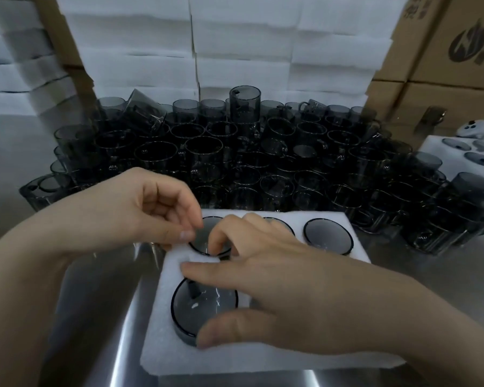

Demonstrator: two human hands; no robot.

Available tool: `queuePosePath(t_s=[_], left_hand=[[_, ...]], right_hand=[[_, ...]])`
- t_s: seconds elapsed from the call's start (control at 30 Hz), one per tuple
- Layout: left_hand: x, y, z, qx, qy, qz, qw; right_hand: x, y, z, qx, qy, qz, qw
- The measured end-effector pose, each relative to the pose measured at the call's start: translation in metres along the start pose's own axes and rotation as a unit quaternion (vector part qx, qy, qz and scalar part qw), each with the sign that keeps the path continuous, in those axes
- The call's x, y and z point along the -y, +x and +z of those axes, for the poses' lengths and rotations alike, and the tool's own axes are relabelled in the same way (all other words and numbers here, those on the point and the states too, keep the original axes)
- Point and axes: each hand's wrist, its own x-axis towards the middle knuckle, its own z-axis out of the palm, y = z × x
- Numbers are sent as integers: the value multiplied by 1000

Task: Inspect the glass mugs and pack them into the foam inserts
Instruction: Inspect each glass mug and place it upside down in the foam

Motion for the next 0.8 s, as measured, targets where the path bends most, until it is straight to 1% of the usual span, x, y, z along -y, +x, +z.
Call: queuePosePath(t_s=[0.03, 0.13, 0.2, 0.23, 0.3, 0.37, 0.4, 0.43, 0.47, 0.53, 0.6, 0.63, 0.67, 0.7, 0.73, 0.8], left_hand=[[-2, 1, 2, -21, -5, 6, 1000], [-10, 6, 8, -89, -8, 28, 996], [-18, 11, 13, -127, 8, 40, 991], [-21, 14, 17, -143, 11, 47, 989], [-29, 22, 24, -170, 16, 60, 983], [-36, 32, 31, -182, 26, 67, 981], [-39, 38, 35, -185, 29, 70, 980], [-42, 44, 38, -188, 36, 74, 979], [-44, 50, 42, -192, 58, 80, 976], [-48, 62, 52, -200, 142, 90, 965], [-49, 72, 64, -190, 209, 98, 954], [-46, 77, 69, -175, 240, 104, 949], [-42, 81, 74, -152, 274, 108, 943], [-37, 83, 78, -123, 303, 106, 939], [-31, 85, 80, -96, 313, 101, 939], [-22, 84, 79, -71, 284, 94, 951]], right_hand=[[-1, -3, 2, -3, -34, -7, 999], [-3, 1, 13, -61, -120, -15, 991], [-2, 2, 16, -63, -144, -19, 987], [-2, 3, 17, -56, -138, -19, 989], [-6, 3, 12, -57, -85, -28, 994], [-11, 0, -3, -42, 34, -28, 998], [-15, -3, -12, -51, 100, -35, 993], [-21, -6, -22, -77, 157, -42, 984], [-28, -10, -33, -122, 214, -49, 968], [-45, -11, -55, -260, 296, -38, 918], [-67, 2, -75, -398, 330, 5, 856], [-80, 14, -83, -447, 330, 36, 831], [-94, 28, -90, -471, 323, 67, 818], [-106, 43, -95, -468, 305, 102, 823], [-117, 57, -98, -448, 274, 139, 840], [-137, 83, -99, -399, 198, 197, 874]])
